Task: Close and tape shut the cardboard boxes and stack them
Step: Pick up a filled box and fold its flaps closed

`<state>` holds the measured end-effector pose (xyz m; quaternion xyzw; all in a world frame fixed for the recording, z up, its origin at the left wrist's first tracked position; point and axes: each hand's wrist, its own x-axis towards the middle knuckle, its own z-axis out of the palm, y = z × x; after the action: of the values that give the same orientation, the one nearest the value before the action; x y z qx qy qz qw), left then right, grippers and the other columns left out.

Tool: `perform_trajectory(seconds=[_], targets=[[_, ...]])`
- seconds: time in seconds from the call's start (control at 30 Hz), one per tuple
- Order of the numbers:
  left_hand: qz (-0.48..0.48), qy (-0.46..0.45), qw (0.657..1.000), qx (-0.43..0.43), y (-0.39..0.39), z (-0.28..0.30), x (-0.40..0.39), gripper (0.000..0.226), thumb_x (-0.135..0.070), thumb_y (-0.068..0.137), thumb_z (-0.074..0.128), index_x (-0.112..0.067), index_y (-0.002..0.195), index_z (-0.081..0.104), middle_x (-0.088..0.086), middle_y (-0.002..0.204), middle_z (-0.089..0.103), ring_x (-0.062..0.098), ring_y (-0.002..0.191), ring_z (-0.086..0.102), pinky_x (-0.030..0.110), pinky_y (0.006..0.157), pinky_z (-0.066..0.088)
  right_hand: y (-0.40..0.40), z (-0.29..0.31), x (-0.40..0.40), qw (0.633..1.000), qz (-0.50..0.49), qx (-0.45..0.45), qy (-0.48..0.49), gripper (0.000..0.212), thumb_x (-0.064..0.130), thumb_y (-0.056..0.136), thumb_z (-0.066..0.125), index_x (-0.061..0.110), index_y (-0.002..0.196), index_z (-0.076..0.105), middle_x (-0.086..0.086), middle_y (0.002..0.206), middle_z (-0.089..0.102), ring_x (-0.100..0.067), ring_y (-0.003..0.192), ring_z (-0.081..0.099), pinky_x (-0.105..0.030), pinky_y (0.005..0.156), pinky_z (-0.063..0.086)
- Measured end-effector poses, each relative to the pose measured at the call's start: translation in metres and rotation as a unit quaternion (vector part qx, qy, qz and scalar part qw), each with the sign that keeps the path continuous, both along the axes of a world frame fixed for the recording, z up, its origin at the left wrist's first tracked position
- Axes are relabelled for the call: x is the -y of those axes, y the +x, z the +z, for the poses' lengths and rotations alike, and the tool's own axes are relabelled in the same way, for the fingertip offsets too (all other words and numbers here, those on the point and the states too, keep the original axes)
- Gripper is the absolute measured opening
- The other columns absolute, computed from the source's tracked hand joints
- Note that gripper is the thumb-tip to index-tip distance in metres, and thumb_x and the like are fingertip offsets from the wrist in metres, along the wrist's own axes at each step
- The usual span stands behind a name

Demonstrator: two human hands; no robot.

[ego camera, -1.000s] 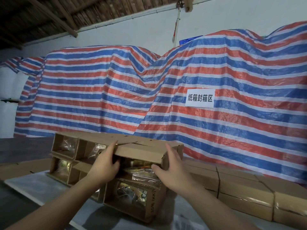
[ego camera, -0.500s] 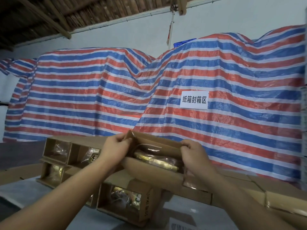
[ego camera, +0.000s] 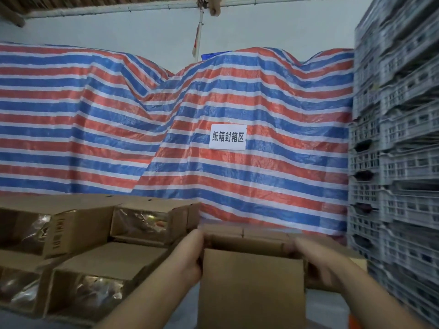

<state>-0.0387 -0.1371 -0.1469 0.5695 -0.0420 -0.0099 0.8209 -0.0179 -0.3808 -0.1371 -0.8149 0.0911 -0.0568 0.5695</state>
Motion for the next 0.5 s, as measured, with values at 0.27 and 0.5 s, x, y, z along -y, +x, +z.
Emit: perform_trajectory(seconds=[0.27,0.5], targets=[[0.073,0.009,0.997,0.021,0.035,-0.04,0.046,0.056,-0.068,0.086,0.049,-0.021,0.105,0.073,0.009,0.1,0.075,0.024,0.094,0.069,0.043,0.087,0.052,0.007,-0.041,0.019,0.957,0.038,0.07,0.28,0.05,0.057,0.085,0.061,0.012,0.084,0.083,-0.019,0.096,0.076,-0.03,0.079,0.076,-0.037,0.071,0.055],[0.123,-0.04,0.991,0.021,0.039,-0.047,0.057,0.048,-0.066,0.09,0.042,-0.025,0.083,0.065,0.006,0.08,0.067,0.027,0.09,0.061,0.045,0.096,0.045,0.019,-0.059,0.011,0.933,0.053,0.09,0.346,0.057,0.06,0.083,0.067,0.005,0.094,0.077,-0.017,0.091,0.076,-0.032,0.078,0.073,-0.042,0.083,0.055]])
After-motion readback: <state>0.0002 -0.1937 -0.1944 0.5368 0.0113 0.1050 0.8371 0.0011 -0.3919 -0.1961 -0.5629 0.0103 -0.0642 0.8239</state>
